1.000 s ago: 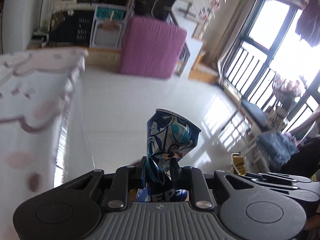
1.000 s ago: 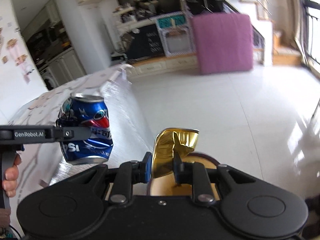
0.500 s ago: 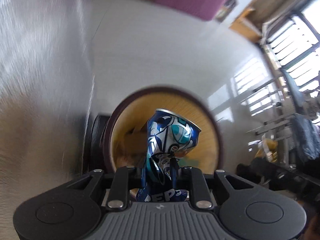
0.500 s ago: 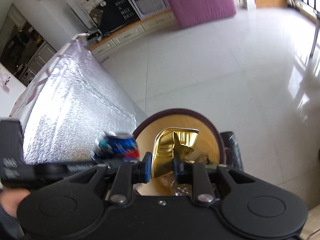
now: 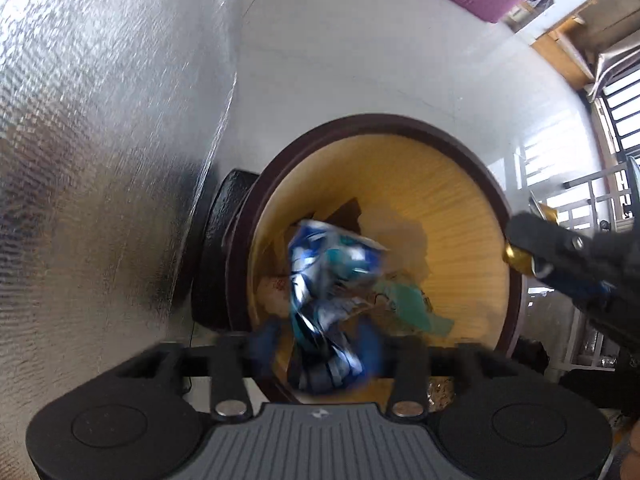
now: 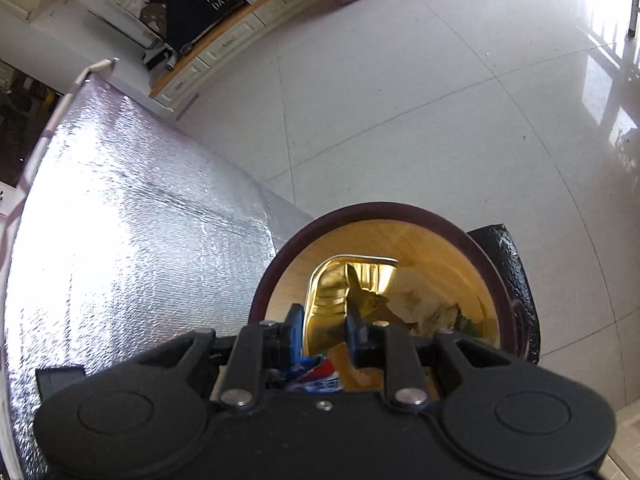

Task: Collect trash
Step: 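Lower the can and wrapper into the wastebasket and open both tools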

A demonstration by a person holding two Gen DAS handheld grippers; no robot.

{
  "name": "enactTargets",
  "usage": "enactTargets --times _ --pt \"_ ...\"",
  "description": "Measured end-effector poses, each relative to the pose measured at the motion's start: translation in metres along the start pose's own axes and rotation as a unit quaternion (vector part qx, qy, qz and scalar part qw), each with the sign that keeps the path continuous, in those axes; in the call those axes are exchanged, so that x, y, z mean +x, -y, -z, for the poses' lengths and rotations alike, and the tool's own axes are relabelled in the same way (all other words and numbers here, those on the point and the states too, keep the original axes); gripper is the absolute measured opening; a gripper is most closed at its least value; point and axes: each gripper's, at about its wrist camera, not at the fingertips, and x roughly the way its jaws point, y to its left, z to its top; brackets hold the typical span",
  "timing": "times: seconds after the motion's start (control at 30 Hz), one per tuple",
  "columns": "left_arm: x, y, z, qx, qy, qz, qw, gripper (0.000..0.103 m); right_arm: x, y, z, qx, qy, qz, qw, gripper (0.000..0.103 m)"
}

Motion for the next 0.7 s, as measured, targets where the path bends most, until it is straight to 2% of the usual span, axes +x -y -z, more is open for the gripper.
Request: enactTargets --times 0.13,0.2,0.23,0.27,0.3,0.33,0.37,0.4,0.43,0.47,0.57,0.7 --pt "0.000 0.002 0.005 0.001 -0.016 0.008 0.9998 0.062 0.014 0.005 -0.005 0.010 -0.019 -0.005 1.000 0.024" --pt "0.001 0.004 0.006 0.009 -0.020 0.007 0.9997 0.074 0.021 0.007 -0.005 0.011 -0.026 -0.002 1.000 0.032" --pt "0.000 0.005 0.007 0.013 -0.018 0.004 0.9997 0.077 0.024 0.007 -0.005 0.011 -0.029 0.001 1.000 0.038" --pt "-0.001 0.006 0.006 0.018 -0.014 0.003 0.9997 0.080 0.026 0.006 -0.004 0.011 -0.029 0.004 0.999 0.050" --pt "-0.002 0.006 0.005 0.022 -0.012 0.001 0.9997 0.082 0.027 0.007 -0.004 0.011 -0.030 0.009 0.999 0.055" --pt "-0.003 0.006 0.005 0.026 -0.011 -0.001 0.9996 0.085 0.028 0.006 -0.004 0.011 -0.028 0.016 0.999 0.065" --pt "-0.005 0.006 0.005 0.029 -0.010 -0.003 0.9995 0.092 0.028 0.007 -0.003 0.009 -0.027 0.021 0.999 0.078" --pt "-0.005 0.005 0.004 0.033 -0.009 -0.006 0.9994 0.098 0.028 0.007 -0.003 0.008 -0.028 0.025 0.999 0.084" --pt "-0.007 0.005 0.004 0.037 -0.007 -0.011 0.9992 0.100 0.027 0.009 -0.002 0.008 -0.029 0.028 0.999 0.094" --pt "-0.007 0.004 0.003 0.041 -0.004 -0.015 0.9990 0.101 0.025 0.010 -0.001 0.006 -0.029 0.031 0.999 0.099" --pt "-0.010 0.005 0.002 0.052 0.002 -0.025 0.9983 0.103 0.018 0.016 0.003 -0.001 -0.029 0.042 0.999 0.103" --pt "-0.014 0.007 0.001 0.061 0.010 -0.028 0.9977 0.103 0.010 0.019 0.008 -0.017 -0.031 0.059 0.998 0.103"
